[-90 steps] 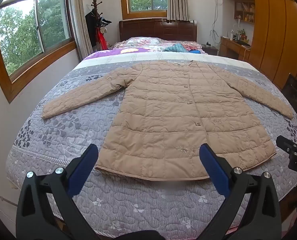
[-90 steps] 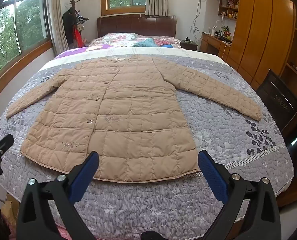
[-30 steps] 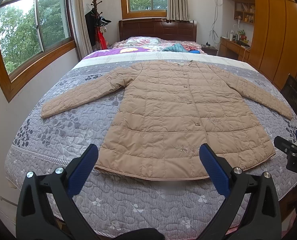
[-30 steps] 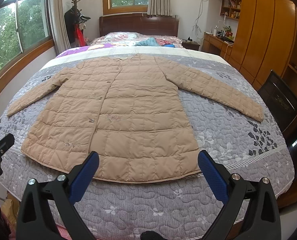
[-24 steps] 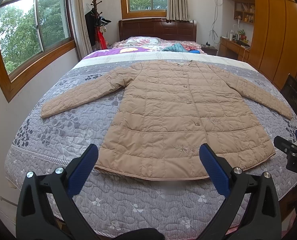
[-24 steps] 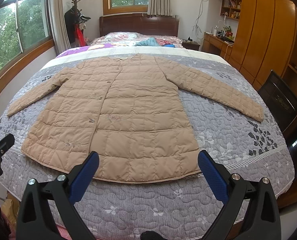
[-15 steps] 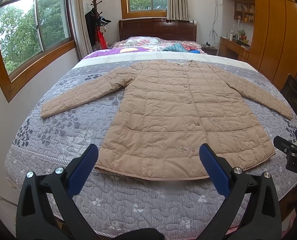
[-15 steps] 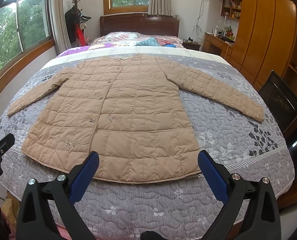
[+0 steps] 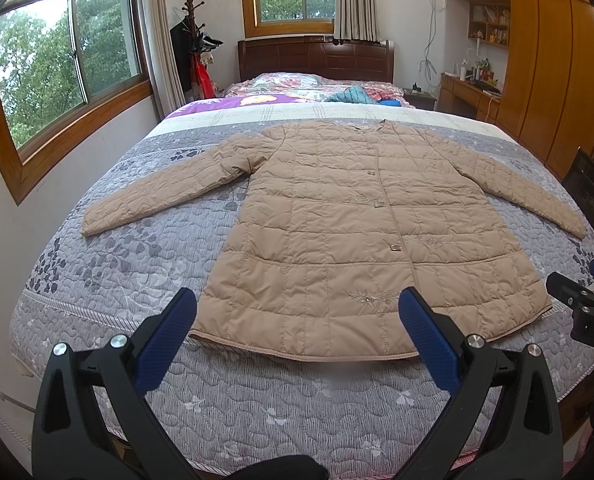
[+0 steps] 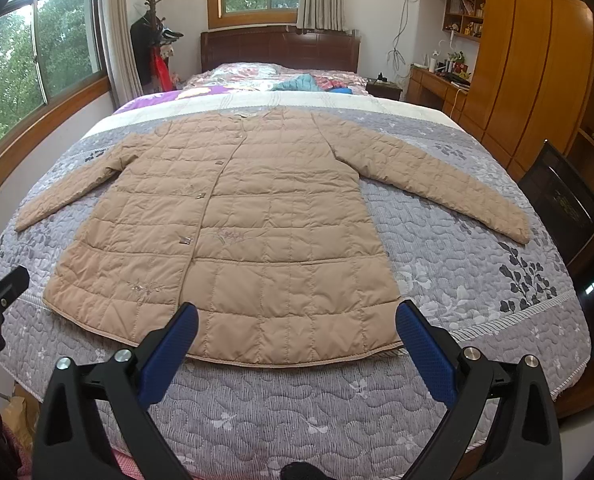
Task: Fold large clothes
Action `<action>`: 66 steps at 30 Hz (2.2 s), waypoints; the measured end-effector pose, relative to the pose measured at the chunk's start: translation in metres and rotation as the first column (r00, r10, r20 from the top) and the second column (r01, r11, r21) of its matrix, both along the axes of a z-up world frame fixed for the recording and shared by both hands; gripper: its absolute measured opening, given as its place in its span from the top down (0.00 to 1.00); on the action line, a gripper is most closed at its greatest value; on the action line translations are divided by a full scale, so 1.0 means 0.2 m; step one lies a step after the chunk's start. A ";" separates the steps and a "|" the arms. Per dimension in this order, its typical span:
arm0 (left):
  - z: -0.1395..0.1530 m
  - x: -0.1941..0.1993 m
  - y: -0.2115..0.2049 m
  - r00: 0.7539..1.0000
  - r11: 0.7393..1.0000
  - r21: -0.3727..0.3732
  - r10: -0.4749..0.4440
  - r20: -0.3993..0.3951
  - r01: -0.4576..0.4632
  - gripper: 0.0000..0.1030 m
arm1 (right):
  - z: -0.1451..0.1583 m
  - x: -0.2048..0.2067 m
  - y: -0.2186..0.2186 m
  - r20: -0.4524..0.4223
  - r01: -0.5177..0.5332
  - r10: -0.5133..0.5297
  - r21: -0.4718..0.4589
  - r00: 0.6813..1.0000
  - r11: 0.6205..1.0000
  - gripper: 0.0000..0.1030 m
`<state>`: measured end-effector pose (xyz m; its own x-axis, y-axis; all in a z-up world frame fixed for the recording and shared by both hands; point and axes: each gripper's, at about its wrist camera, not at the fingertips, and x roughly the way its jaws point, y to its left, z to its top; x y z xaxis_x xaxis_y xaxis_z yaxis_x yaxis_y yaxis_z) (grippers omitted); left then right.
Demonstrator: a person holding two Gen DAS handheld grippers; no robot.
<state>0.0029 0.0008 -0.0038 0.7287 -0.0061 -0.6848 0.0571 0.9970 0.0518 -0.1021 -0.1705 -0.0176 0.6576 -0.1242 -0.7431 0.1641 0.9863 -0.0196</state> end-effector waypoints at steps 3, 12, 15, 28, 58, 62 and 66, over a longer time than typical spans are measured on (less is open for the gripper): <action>0.00 0.00 0.00 1.000 1.000 0.001 -0.001 -0.001 0.001 0.03 | 0.00 0.01 0.00 -0.002 -0.001 0.001 0.002 1.000 1.000 0.04; -0.03 0.10 -0.02 0.999 0.999 -0.027 -0.039 -0.018 0.038 0.03 | -0.02 0.09 -0.13 0.030 0.026 -0.027 0.015 0.999 1.000 0.04; -0.07 0.21 -0.06 0.995 0.997 -0.035 -0.075 -0.063 0.073 0.03 | -0.04 0.17 -0.28 0.012 0.046 -0.047 0.050 0.999 0.998 0.04; -0.20 0.96 -0.44 0.941 0.955 -0.087 -0.293 -0.170 0.282 0.03 | -0.20 0.57 -1.36 -0.060 0.340 -0.336 0.229 0.940 0.912 0.04; -0.63 1.88 -0.97 0.879 0.936 -0.245 -0.327 -0.349 0.251 0.13 | -0.64 0.78 -2.58 -0.336 0.577 -0.480 0.311 0.810 0.756 0.55; -0.62 1.88 -0.95 0.883 0.937 -0.247 -0.322 -0.341 0.246 0.21 | -0.60 0.81 -2.53 -0.319 0.539 -0.444 0.345 0.837 0.768 0.93; -0.60 1.87 -0.91 0.880 0.927 -0.287 -0.334 -0.338 0.241 0.21 | -0.43 0.85 -2.38 -0.211 0.444 -0.391 0.406 0.896 0.799 0.93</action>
<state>0.3778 -0.1811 -0.1233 0.3598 -0.3660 -0.8583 0.3119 0.9141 -0.2590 0.0688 -0.6473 -0.1028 0.5272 -0.0160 -0.8496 0.5844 0.7327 0.3488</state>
